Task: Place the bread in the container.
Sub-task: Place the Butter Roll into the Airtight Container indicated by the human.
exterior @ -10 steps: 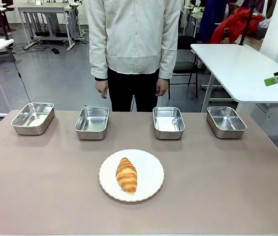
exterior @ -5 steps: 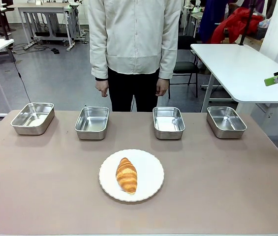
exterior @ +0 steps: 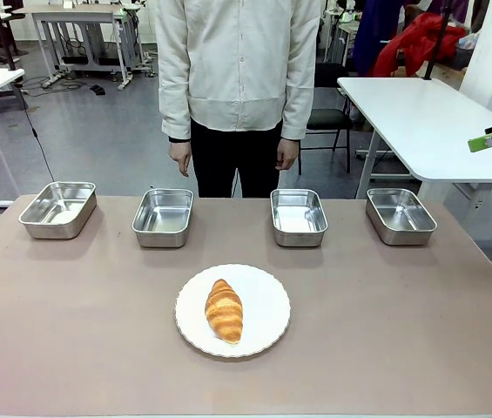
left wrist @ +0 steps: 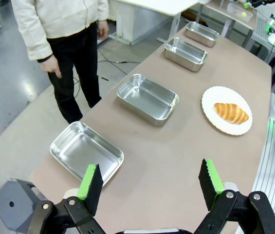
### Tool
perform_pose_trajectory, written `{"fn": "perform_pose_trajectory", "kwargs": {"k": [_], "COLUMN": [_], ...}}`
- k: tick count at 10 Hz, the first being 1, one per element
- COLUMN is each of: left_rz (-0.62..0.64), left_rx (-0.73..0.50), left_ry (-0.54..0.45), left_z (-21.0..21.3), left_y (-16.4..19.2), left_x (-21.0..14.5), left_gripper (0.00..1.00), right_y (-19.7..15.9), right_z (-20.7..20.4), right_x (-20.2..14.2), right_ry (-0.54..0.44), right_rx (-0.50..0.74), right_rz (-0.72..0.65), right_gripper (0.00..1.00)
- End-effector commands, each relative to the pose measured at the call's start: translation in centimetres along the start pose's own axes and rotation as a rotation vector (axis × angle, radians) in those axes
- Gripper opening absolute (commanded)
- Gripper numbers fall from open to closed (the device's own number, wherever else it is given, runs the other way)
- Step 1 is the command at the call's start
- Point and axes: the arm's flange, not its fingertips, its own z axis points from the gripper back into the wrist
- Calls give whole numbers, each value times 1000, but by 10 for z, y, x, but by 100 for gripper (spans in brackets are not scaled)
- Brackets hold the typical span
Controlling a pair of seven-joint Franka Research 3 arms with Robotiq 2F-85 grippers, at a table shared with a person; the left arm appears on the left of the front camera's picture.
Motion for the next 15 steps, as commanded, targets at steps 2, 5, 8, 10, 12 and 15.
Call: {"fn": "perform_pose_trajectory", "kwargs": {"k": [2, 5, 8, 10, 12, 15], "left_rz": [-14, -14, -14, -14, -14, -14], "left_rx": [-6, -6, -6, -6, -6, -6], "left_ry": [-7, -7, -7, -7, -7, -7], "left_z": [2, 2, 2, 2, 2, 2], "left_y": [-1, -1, -1, -1, -1, -1], "left_x": [-1, -1, -1, -1, -1, -1], "left_gripper": [100, 100, 100, 100, 100, 100], "right_y": [0, 0, 0, 0, 0, 0], "right_z": [0, 0, 0, 0, 0, 0], "right_x": [1, 1, 1, 1, 1, 1], "right_ry": [-12, -12, -12, -12, -12, -12], "right_rx": [5, 5, 5, 5, 5, 5], "right_rz": [1, 1, 1, 1, 1, 1], "right_gripper": [100, 100, 100, 100, 100, 100]}}
